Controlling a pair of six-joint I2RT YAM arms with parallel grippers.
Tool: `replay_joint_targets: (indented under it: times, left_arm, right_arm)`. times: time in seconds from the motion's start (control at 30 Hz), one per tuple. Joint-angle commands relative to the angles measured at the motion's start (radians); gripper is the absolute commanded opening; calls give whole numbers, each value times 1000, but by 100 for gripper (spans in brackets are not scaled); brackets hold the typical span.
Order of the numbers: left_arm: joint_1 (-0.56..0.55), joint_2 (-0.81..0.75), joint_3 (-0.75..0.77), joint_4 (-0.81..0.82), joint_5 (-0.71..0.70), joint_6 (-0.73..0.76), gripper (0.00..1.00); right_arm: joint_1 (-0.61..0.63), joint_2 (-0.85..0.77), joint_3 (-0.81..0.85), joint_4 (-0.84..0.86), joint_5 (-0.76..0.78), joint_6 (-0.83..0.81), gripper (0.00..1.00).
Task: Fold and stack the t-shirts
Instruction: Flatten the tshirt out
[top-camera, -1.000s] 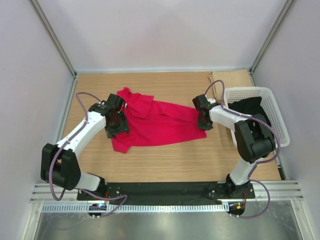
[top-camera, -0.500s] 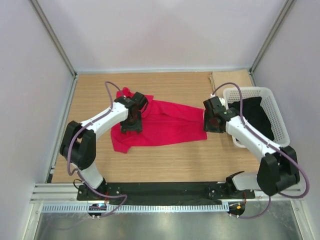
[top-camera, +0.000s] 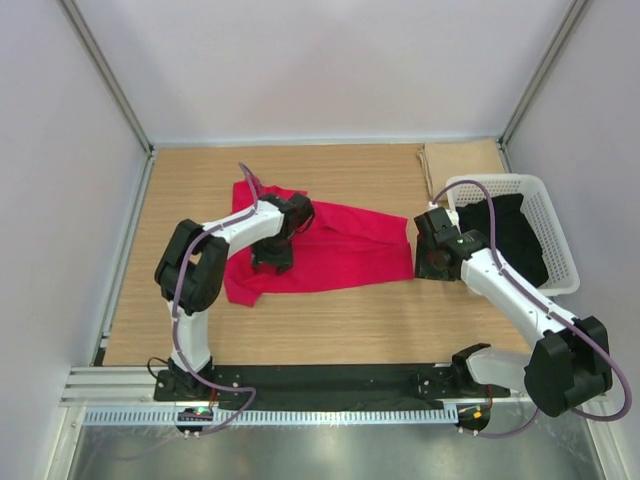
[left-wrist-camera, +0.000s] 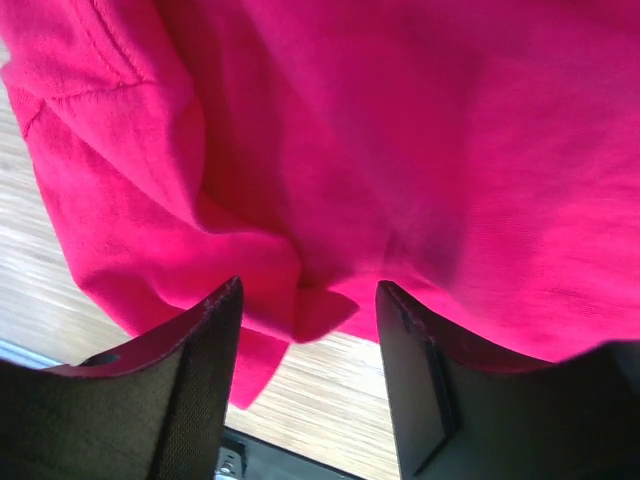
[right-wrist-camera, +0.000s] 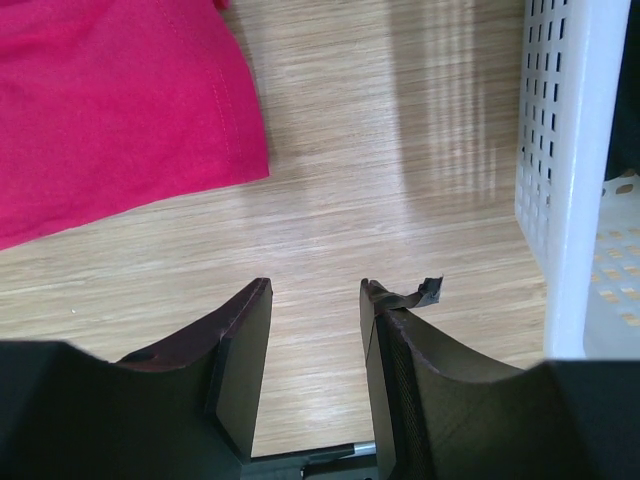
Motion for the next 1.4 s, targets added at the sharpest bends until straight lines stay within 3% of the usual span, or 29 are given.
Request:
replay_joint_targets:
  times: [0.0,0.07,0.1,0.13,0.2,0.23,0.4,0.53,0.57,0.73,0.77,0.83,0.97,1.13,1.2,1.37]
  left_arm:
    - [17,-33,-37,-10,-49,-11,56]
    - [40,-47,-67,-5,-32,10,47]
    - [46,-58,-73,-11,-33,13,26]
    - [51,-71,-93,-11,-38,15,17]
    - [63,-146,-116,-11,-59,15,1]
    - [71,-174,-146,-14,-66,9,0]
    - [218,-439,-289,-18,-55,-16,0]
    - [484,-581,-406,53,38,51,2]
    - [508,-593,-415,71,48,62,13]
    - [545,-593,-395,32,56,42,49]
    - [545,-604,-406,35,57,38,63]
    - [548,-631,-432,47,62,30,68]
    - [582,-647,-456,73,112,24,67]
    - [876,-674,-516,110,241,36,60]
    - [1012,-690,-524,122,298,39,51]
    - [1116,-642,-505,140,345,-2,47]
  right_arm:
    - [1,-31,16,-3,-5,6,47]
    - [3,-25,16,0,-16,7,47]
    - [3,-18,16,3,-28,10,47]
    - [1,-14,16,9,-34,10,47]
    - [3,-2,18,14,-49,15,47]
    - [3,3,19,18,-52,15,47]
    - [3,29,38,26,-71,16,47]
    - [1,43,44,28,-86,15,47]
    - [1,49,42,34,-94,13,47]
    - [3,69,41,35,-114,12,47]
    - [1,71,44,34,-118,12,47]
    - [3,68,45,32,-121,13,47]
    - [3,55,35,32,-124,12,47]
    - [1,32,21,20,-150,19,47]
    - [3,20,9,19,-176,27,47]
    - [1,32,10,8,-236,35,47]
